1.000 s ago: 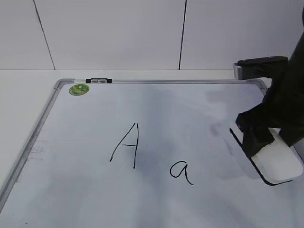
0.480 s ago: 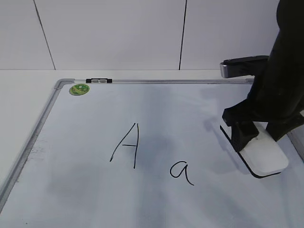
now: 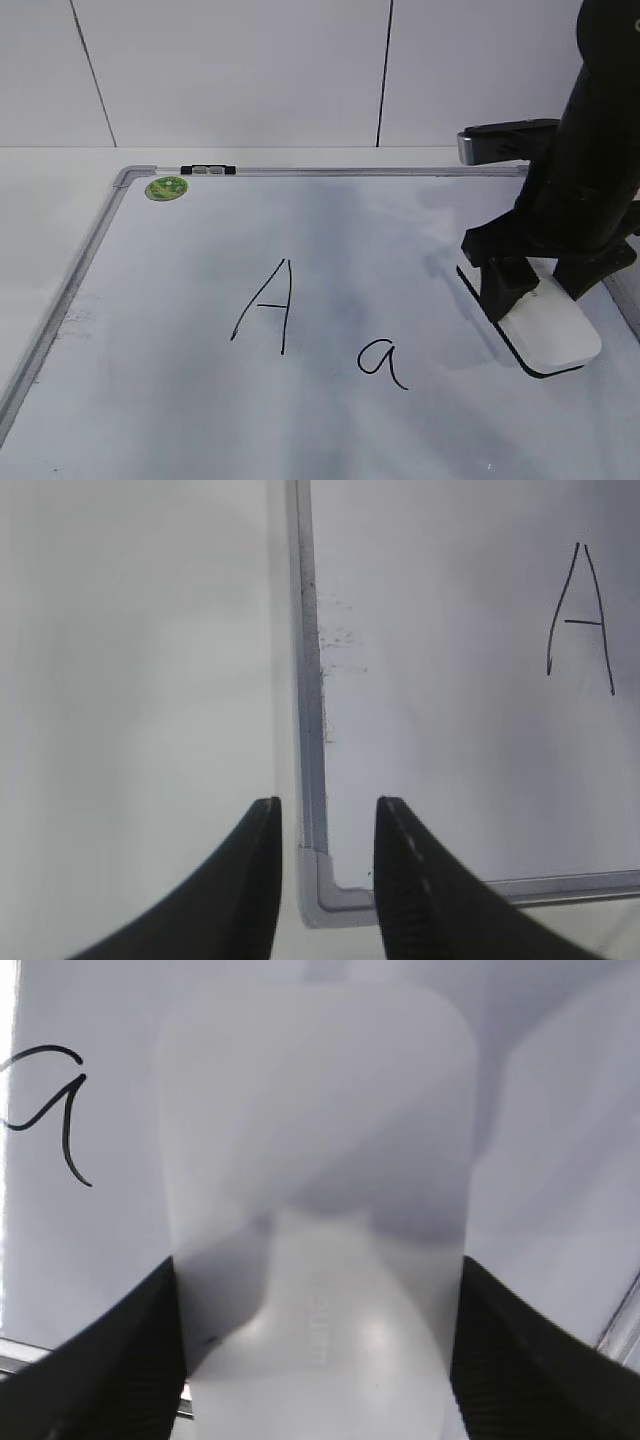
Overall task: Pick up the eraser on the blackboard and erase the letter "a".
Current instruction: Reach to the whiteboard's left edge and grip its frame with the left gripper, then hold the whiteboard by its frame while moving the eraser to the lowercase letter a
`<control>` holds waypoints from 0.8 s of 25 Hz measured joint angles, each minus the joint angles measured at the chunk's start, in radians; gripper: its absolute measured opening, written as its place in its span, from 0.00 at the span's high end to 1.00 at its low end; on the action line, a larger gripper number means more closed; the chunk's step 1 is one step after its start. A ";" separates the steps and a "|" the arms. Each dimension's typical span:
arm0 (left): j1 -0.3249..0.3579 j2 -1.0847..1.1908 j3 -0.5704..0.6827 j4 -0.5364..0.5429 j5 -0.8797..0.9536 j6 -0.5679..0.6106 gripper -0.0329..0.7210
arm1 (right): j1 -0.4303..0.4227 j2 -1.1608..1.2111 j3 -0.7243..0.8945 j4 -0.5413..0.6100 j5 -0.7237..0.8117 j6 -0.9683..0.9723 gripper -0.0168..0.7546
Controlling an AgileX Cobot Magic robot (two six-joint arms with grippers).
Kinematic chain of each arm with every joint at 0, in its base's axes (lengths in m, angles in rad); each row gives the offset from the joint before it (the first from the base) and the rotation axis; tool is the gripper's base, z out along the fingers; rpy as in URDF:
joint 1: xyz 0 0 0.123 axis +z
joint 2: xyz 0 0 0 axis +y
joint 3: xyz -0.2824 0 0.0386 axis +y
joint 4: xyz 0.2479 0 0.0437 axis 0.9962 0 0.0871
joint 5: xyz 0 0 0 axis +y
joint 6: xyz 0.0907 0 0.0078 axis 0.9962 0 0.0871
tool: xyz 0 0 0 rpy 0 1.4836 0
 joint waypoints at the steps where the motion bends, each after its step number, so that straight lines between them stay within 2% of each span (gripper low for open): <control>1: 0.000 0.048 -0.026 -0.009 -0.002 0.000 0.64 | 0.000 0.000 0.000 0.000 0.000 0.000 0.25; 9: 0.000 0.364 -0.167 -0.018 -0.071 0.024 0.64 | 0.000 0.000 0.000 0.000 0.000 0.000 0.25; 20: -0.005 0.693 -0.211 -0.057 -0.117 0.051 0.64 | 0.000 0.000 0.000 -0.025 -0.008 0.000 0.25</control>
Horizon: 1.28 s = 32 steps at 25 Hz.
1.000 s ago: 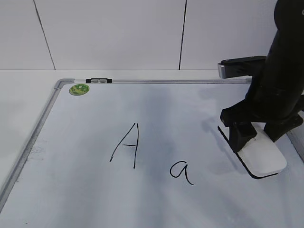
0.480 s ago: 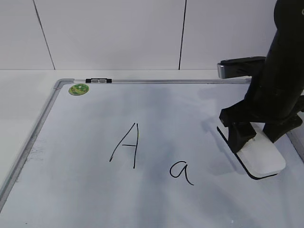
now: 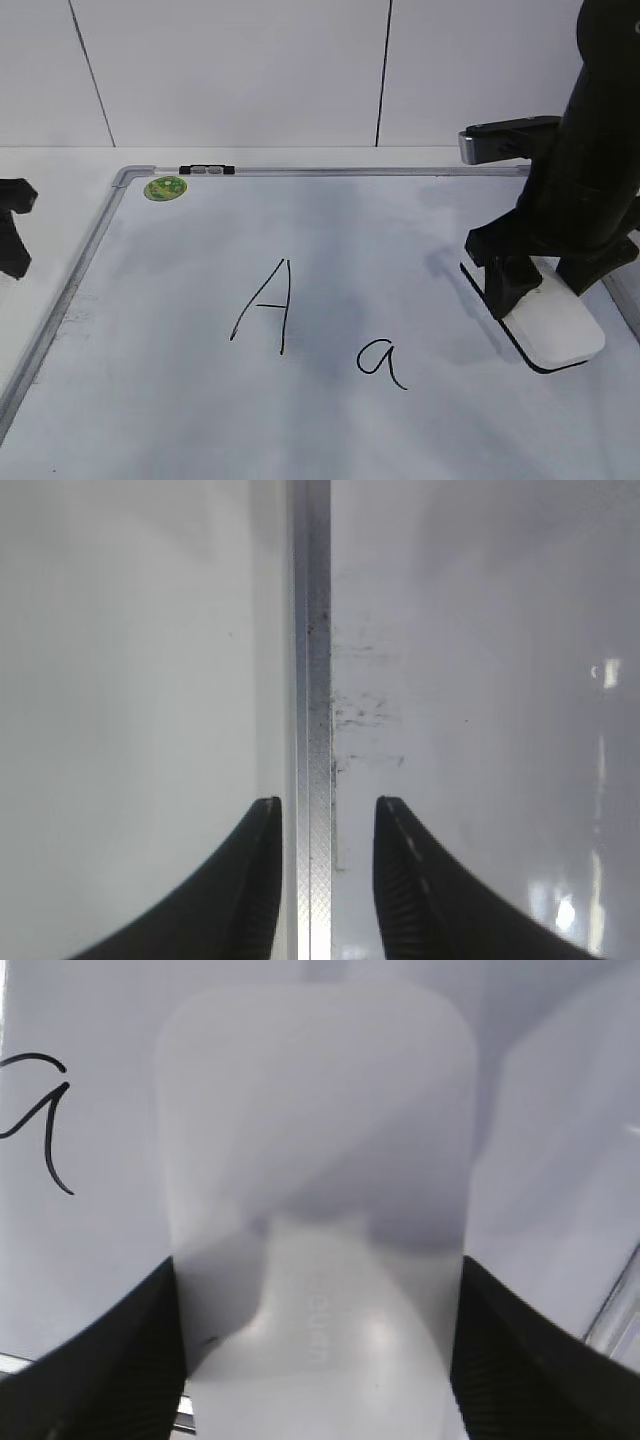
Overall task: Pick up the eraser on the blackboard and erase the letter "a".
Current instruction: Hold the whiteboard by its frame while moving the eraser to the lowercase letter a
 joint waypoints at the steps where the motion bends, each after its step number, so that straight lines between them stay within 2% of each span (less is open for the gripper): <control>1: -0.007 0.033 -0.010 0.000 -0.002 0.001 0.65 | 0.000 0.000 0.000 0.000 -0.001 0.000 0.25; 5: -0.030 0.144 -0.057 0.000 -0.004 0.002 0.65 | 0.000 0.000 0.000 -0.005 -0.001 0.000 0.25; 16: -0.031 0.308 -0.171 0.002 -0.004 0.002 0.67 | 0.000 0.000 0.000 -0.005 -0.001 0.000 0.25; 32: -0.030 0.378 -0.182 0.032 -0.005 -0.013 0.67 | 0.000 0.000 0.000 -0.005 -0.001 -0.002 0.25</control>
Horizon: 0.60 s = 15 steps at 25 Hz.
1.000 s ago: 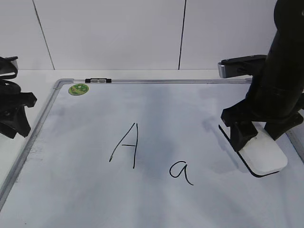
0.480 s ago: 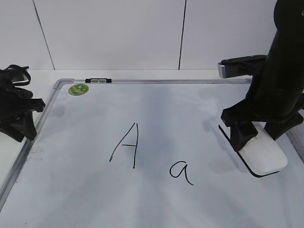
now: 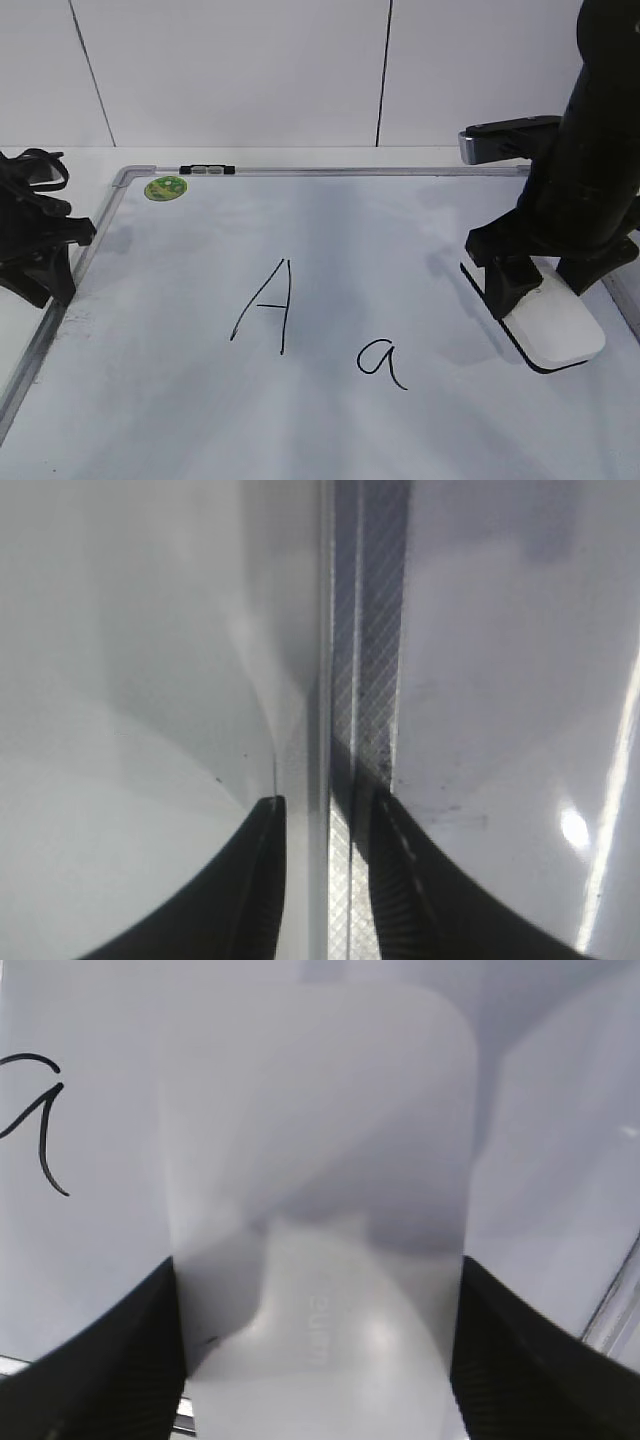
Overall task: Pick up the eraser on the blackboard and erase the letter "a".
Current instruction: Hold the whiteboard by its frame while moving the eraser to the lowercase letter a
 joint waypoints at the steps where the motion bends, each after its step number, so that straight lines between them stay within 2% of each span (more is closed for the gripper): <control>1: 0.000 0.003 -0.002 0.000 0.000 0.000 0.67 | 0.000 0.000 0.000 0.000 0.000 0.000 0.25; 8: 0.000 0.006 -0.006 0.000 0.002 -0.001 0.70 | 0.000 0.000 0.000 0.000 0.000 0.000 0.25; 15: 0.000 0.006 -0.008 0.000 0.002 -0.002 0.92 | 0.000 0.000 0.000 0.000 0.000 0.000 0.25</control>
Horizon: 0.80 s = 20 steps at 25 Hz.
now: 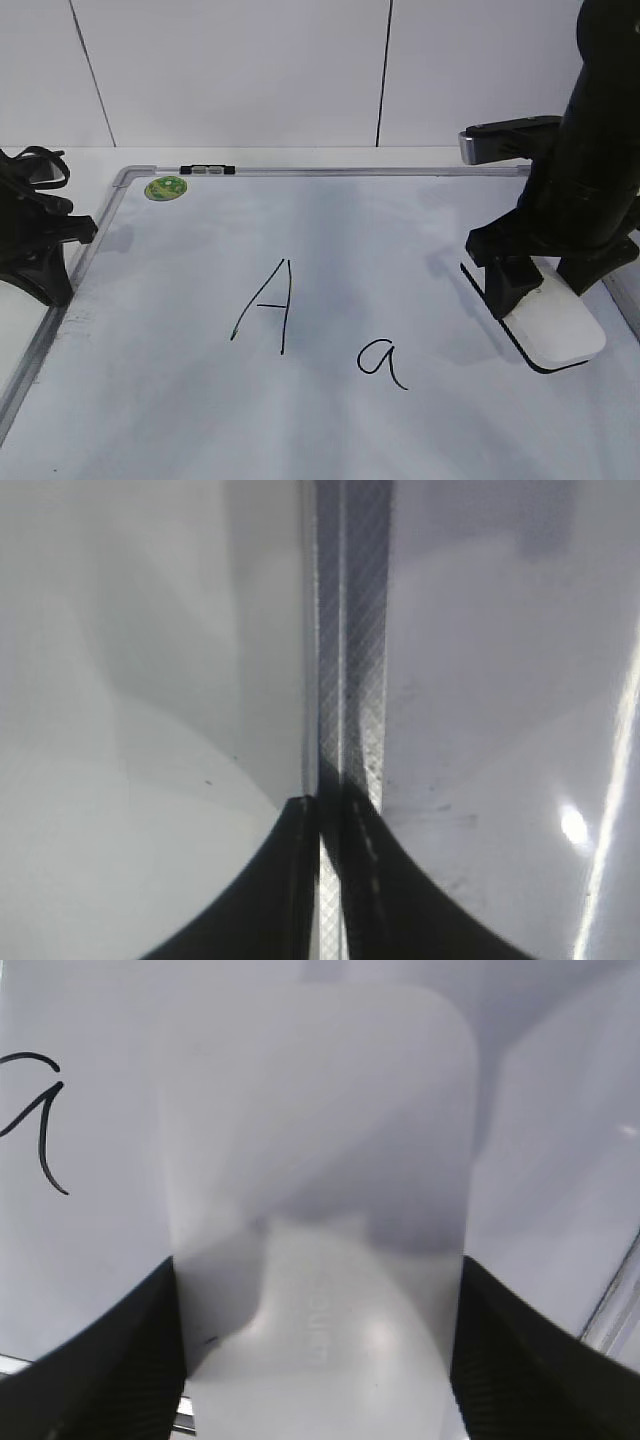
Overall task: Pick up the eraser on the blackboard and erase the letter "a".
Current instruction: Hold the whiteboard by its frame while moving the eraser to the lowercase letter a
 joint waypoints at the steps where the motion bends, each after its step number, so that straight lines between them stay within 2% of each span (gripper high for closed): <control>1: 0.000 0.000 0.000 -0.002 0.000 -0.002 0.92 | 0.000 0.000 0.000 0.000 0.000 0.000 0.25; 10: 0.000 0.000 0.000 -0.002 0.000 -0.003 0.93 | 0.009 0.004 -0.016 0.020 0.004 -0.002 0.25; 20: 0.000 0.000 0.000 -0.002 0.000 -0.004 0.93 | 0.133 0.152 -0.166 -0.021 0.040 -0.002 0.25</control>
